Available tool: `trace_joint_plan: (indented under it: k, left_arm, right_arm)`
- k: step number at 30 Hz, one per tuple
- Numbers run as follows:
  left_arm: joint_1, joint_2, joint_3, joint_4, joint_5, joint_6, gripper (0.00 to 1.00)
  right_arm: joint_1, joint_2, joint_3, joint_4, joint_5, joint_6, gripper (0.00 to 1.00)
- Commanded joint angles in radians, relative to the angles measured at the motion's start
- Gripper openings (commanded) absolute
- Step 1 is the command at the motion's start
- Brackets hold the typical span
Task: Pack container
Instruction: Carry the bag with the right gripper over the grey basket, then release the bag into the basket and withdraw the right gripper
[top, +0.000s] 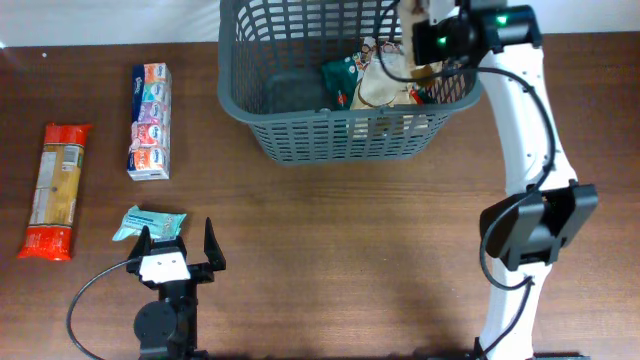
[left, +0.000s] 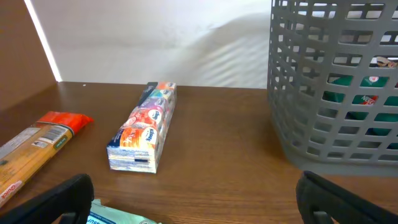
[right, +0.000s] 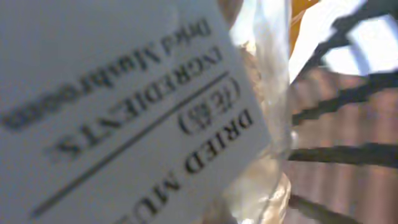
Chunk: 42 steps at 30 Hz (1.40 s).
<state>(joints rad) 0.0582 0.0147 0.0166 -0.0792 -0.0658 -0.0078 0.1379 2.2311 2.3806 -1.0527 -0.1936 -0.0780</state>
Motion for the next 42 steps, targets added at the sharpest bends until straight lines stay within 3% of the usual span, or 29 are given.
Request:
trace_joint_plan:
  k: [1, 19, 20, 21, 22, 24, 27, 28, 30, 42]
  left_arm:
    - [-0.003, -0.009, -0.007, 0.0, 0.01, -0.01, 0.99]
    - [-0.003, -0.009, -0.007, 0.001, 0.011, -0.01, 0.99]
    - [-0.003, -0.009, -0.007, 0.0, 0.01, -0.01, 0.99]
    - [-0.003, -0.009, -0.007, 0.0, 0.011, -0.01, 0.99]
    - [-0.003, -0.009, -0.007, 0.0, 0.01, -0.01, 0.99]
    - [-0.003, -0.008, -0.007, 0.0, 0.01, -0.01, 0.99]
    - [-0.003, -0.009, -0.007, 0.001, 0.01, -0.01, 0.99]
    - [-0.003, -0.008, -0.007, 0.0, 0.011, -0.01, 0.99]
    - [-0.003, -0.009, -0.007, 0.0, 0.01, -0.01, 0.99]
    - [-0.003, -0.009, -0.007, 0.001, 0.01, -0.01, 0.99]
  right_arm:
    - [0.051, 0.051, -0.008, -0.008, -0.031, 0.015, 0.04]
    - [0.079, 0.054, -0.008, -0.018, 0.018, 0.015, 0.05]
    - [0.079, 0.054, -0.008, -0.021, 0.018, 0.015, 0.13]
    - [0.079, 0.054, -0.008, -0.023, 0.018, 0.015, 0.36]
    - [0.079, 0.054, -0.008, -0.025, 0.017, 0.015, 0.49]
    - [0.079, 0.054, -0.008, -0.03, 0.017, 0.015, 0.6]
    - [0.079, 0.054, -0.008, -0.036, 0.017, 0.015, 0.87]
    - [0.079, 0.054, -0.008, -0.037, 0.017, 0.015, 0.92]
    - [0.079, 0.054, -0.008, -0.037, 0.017, 0.015, 1.0]
    - [0.079, 0.053, 0.079, -0.042, 0.0, 0.015, 0.99]
